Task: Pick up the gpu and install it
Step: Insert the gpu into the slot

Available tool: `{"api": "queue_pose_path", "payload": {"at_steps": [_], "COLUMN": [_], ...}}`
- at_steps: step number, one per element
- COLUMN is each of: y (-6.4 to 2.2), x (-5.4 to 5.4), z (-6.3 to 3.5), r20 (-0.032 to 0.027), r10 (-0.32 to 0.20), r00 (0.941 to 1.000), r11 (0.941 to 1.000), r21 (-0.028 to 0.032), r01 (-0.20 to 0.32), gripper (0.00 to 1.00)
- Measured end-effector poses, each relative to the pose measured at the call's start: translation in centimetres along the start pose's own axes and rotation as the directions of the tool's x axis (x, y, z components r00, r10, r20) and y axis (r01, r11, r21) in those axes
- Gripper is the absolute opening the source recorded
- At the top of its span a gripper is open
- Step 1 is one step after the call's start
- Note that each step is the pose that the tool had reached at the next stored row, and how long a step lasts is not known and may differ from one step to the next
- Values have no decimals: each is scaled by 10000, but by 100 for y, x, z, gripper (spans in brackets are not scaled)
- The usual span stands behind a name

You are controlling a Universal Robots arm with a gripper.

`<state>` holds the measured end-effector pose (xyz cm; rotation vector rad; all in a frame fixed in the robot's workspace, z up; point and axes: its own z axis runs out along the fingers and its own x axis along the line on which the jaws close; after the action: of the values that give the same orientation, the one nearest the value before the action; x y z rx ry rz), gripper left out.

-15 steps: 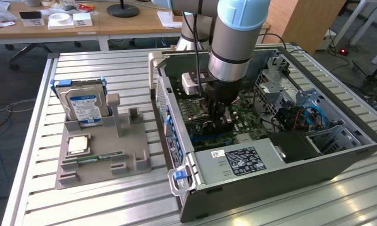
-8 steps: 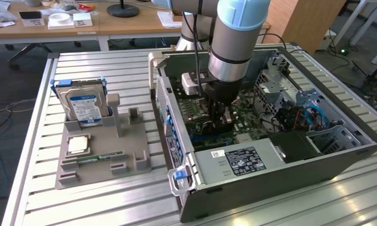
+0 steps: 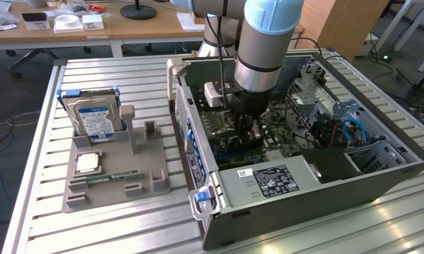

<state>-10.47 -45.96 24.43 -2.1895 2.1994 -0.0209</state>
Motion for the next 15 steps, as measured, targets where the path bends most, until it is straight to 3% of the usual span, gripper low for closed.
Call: {"api": "queue_pose_path", "payload": {"at_steps": [15], "y": [3], "x": [1], "z": [16], "r20": [0], "r10": [0], "r00": [10000], "r11": [10000], "r21": [0], "r01": [0], "gripper": [26]}}
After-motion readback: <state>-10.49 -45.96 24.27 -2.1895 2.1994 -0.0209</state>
